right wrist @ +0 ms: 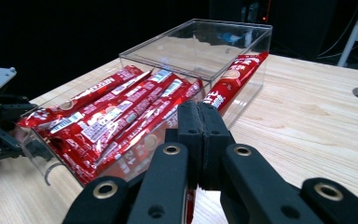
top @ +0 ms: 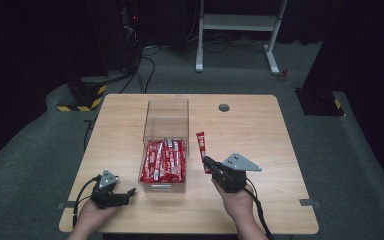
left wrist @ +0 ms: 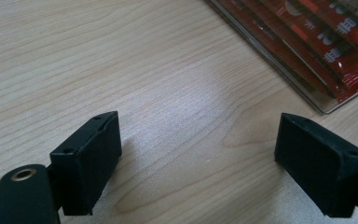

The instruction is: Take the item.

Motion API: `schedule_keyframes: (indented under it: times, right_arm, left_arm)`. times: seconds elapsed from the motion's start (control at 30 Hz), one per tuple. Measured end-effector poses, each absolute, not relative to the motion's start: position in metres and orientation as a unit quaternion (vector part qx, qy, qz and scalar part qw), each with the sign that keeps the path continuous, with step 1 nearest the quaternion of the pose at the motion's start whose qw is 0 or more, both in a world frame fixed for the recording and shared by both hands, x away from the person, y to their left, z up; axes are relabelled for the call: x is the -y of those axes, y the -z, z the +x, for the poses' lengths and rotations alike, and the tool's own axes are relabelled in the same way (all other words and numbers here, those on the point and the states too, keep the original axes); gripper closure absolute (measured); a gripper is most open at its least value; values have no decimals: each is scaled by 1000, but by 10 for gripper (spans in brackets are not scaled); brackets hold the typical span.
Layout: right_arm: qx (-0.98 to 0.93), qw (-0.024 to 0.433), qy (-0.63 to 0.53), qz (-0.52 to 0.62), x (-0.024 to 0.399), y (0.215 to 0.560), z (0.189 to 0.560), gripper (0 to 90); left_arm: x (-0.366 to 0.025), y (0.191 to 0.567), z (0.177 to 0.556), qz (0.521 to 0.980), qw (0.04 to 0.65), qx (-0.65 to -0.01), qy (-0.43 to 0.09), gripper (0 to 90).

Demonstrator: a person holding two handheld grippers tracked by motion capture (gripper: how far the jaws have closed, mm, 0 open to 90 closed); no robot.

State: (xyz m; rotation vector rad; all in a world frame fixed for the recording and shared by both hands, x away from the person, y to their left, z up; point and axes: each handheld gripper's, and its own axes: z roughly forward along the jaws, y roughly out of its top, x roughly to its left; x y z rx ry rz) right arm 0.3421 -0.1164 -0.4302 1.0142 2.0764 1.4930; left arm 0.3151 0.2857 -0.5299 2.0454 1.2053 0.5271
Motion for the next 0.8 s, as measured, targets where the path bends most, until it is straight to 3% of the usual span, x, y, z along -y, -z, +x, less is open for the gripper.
schedule_keyframes:
  times: [0.8]
  right_arm:
    - [-728,216,-527,382,140,425,346,898]
  left_arm:
    - [-286,530,315,790,347,-462,-204,150]
